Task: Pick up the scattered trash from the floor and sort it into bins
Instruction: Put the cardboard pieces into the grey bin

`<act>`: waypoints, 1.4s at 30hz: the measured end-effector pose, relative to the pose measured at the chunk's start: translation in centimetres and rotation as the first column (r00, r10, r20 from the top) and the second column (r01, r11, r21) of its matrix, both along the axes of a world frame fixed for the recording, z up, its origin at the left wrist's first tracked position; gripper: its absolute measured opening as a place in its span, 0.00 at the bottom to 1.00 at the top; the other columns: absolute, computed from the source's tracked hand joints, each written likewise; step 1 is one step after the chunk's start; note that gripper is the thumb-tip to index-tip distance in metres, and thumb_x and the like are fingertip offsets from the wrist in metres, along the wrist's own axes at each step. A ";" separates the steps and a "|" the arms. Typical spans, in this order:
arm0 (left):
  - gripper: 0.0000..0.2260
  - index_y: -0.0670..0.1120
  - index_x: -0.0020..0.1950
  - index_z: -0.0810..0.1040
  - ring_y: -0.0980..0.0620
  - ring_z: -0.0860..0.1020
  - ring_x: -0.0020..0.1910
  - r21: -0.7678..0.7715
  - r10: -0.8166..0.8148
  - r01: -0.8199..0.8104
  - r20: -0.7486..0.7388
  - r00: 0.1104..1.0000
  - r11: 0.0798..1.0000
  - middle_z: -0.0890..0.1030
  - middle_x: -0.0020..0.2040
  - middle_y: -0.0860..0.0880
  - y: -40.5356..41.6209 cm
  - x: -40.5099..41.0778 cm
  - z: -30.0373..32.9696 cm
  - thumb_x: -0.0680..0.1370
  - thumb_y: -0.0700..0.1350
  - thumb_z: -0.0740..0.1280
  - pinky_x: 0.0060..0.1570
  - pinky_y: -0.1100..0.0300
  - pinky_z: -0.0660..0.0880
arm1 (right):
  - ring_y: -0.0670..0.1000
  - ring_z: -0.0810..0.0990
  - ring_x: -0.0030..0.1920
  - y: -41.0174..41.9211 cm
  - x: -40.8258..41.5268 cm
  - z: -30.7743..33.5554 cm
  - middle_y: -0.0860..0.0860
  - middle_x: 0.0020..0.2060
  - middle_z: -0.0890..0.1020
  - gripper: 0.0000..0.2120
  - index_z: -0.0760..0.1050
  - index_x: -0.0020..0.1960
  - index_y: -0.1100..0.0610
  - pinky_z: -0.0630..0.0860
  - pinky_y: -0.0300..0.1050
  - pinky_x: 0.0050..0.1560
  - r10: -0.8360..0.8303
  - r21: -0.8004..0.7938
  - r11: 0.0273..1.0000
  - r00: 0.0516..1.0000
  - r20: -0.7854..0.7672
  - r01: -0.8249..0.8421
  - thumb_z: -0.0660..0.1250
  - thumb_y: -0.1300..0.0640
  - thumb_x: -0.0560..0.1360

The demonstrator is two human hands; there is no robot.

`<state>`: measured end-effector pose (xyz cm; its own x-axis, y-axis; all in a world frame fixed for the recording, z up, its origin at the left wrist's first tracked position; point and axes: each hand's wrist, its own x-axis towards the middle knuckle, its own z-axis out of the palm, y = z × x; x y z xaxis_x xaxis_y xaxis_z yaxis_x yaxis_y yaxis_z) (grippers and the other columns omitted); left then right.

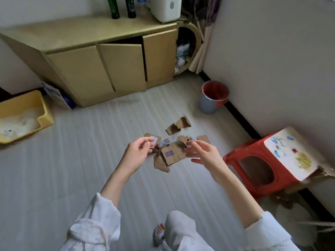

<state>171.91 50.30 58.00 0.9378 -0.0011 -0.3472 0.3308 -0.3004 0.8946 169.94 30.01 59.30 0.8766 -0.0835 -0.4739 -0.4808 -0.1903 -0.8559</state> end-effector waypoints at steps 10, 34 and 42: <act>0.10 0.46 0.54 0.76 0.53 0.77 0.44 0.077 -0.078 0.080 -0.022 0.997 0.994 0.79 0.50 0.48 6.7 23.1 -0.3 0.80 0.39 0.56 0.49 0.61 0.71 | 0.51 0.81 0.47 5.6 23.0 -2.1 0.49 0.44 0.82 0.09 0.76 0.52 0.55 0.77 0.50 0.55 -0.100 0.005 0.995 0.994 -0.039 0.100 0.58 0.53 0.80; 0.09 0.45 0.54 0.76 0.62 0.78 0.36 0.094 -0.721 0.720 -0.026 0.692 0.687 0.79 0.45 0.49 13.3 71.5 -3.2 0.79 0.37 0.59 0.36 0.77 0.71 | 0.55 0.81 0.52 18.9 55.9 -5.5 0.55 0.48 0.83 0.09 0.75 0.54 0.55 0.76 0.55 0.59 -0.685 -0.013 0.724 0.717 -0.130 0.690 0.58 0.55 0.80; 0.08 0.44 0.55 0.76 0.54 0.77 0.42 0.081 -0.907 0.918 -0.144 0.396 0.388 0.79 0.46 0.49 4.5 75.5 -7.0 0.79 0.37 0.60 0.36 0.75 0.71 | 0.51 0.77 0.39 14.0 57.8 -7.8 0.57 0.45 0.80 0.10 0.75 0.55 0.61 0.74 0.29 0.30 -0.874 0.026 0.462 0.460 -0.157 0.887 0.57 0.60 0.80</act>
<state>247.42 54.82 51.05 0.3760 -0.7941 -0.4775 -0.1606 -0.5634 0.8105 227.76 44.05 51.48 0.3054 -0.7330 -0.6078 -0.4324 0.4620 -0.7744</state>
